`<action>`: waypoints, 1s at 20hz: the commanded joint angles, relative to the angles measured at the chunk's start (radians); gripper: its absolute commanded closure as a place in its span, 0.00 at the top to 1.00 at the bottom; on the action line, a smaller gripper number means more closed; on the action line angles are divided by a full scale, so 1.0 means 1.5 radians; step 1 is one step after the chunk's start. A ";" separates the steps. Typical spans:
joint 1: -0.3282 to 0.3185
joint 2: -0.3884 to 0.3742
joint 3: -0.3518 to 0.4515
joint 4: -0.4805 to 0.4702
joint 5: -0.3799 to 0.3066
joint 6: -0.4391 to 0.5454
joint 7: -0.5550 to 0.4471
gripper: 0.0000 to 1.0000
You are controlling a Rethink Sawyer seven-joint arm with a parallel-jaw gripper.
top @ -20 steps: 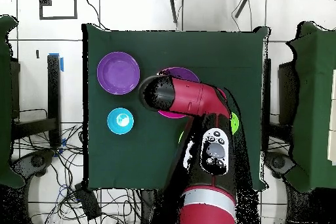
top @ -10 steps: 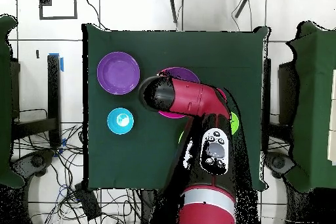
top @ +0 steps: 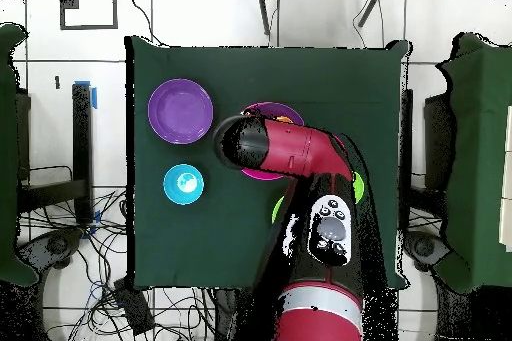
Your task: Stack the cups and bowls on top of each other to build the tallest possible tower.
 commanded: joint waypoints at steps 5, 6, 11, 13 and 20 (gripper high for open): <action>-0.011 0.018 0.064 0.022 -0.037 -0.014 -0.015 1.00; -0.011 0.020 0.065 0.022 -0.037 -0.016 -0.015 1.00; -0.008 0.015 0.064 0.028 -0.035 -0.011 -0.012 1.00; -0.002 0.008 0.058 0.023 -0.035 0.003 -0.011 1.00; 0.024 -0.027 0.029 0.023 -0.039 0.038 -0.002 1.00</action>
